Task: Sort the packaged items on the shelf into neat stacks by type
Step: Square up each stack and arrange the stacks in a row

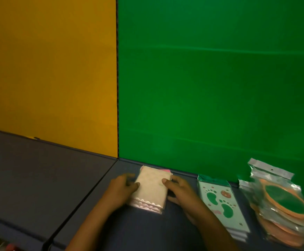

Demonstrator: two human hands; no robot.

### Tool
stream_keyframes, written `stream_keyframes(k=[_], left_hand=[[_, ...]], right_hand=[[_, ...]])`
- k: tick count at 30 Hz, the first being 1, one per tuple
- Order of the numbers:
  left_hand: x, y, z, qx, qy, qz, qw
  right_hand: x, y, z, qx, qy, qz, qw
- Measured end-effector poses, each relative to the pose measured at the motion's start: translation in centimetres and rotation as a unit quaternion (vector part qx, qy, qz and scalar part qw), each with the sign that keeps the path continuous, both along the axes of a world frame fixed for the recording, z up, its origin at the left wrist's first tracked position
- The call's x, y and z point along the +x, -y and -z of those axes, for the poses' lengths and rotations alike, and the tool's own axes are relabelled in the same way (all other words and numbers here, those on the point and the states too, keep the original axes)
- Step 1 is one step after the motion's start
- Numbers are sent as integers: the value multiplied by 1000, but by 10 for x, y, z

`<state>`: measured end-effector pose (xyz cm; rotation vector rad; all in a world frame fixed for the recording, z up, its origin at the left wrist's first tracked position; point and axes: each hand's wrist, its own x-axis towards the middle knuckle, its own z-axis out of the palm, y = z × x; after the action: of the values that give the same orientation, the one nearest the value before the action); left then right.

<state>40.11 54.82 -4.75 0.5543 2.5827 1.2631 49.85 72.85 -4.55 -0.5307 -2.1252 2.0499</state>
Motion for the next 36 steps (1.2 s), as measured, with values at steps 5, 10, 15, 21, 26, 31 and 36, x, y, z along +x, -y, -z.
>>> stream_keyframes(k=[5, 10, 15, 21, 26, 31, 36], left_hand=[[-27, 4, 13, 89, 94, -23, 991], [-43, 10, 11, 138, 158, -5, 978], [-61, 20, 13, 161, 210, 35, 964], [-74, 35, 16, 186, 265, 100, 941], [-78, 40, 15, 203, 269, 150, 930], [-83, 31, 8, 303, 227, 122, 918], [-76, 21, 11, 296, 70, 101, 947]], right_hand=[[-14, -5, -2, -133, -4, 48, 990], [-25, -9, -4, -157, 36, 68, 985], [-31, 2, -5, -154, 26, 106, 982], [-42, 50, -18, -26, 17, 99, 995], [-51, 71, -30, 173, -33, 145, 974], [-50, 78, -39, 307, -106, 84, 942], [-53, 62, -12, 242, -161, 73, 954]])
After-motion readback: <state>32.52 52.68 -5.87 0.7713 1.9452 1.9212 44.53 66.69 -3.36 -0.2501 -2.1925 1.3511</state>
